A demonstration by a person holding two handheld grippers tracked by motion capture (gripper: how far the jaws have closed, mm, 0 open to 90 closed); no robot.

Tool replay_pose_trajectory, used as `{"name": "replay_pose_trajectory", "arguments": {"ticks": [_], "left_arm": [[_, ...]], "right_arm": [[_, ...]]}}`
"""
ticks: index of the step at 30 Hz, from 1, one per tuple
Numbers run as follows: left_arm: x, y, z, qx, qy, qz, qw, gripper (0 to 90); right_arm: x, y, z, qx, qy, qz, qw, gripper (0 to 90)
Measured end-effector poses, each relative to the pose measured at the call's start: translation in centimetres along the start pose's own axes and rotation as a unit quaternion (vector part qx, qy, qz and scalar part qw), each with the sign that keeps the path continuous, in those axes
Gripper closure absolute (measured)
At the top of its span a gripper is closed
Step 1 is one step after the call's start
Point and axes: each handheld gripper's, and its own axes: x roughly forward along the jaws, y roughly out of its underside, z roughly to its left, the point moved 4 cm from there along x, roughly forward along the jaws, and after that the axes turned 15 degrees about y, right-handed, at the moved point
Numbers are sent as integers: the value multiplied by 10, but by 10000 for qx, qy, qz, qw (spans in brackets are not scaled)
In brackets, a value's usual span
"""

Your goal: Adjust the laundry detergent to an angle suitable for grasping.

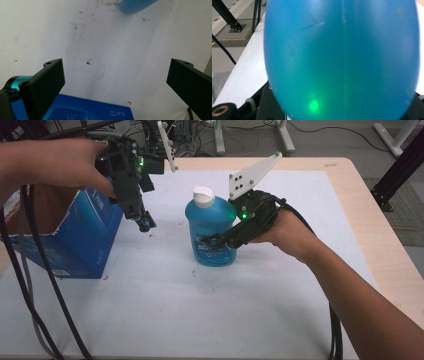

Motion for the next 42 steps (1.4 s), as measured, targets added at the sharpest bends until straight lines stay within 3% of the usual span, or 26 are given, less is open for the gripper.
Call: {"name": "replay_pose_trajectory", "arguments": {"ticks": [25, 34, 39, 42], "left_arm": [[1, 0, -1, -3, -1, 8, 10000, 17], [1, 0, -2, -22, 2, 6, 10000, 17], [1, -1, -3, -10, 0, -1, 10000, 17], [1, -1, -3, -16, 3, -6, 10000, 17]], "right_arm": [[-6, 8, 0, 165, 100, -55, 9998, 426], [-8, 6, 1, 386, 103, -105, 9991, 344], [-11, 7, 0, 534, 149, -87, 9984, 244], [-13, 6, 2, 519, 102, -48, 9986, 224]]}}
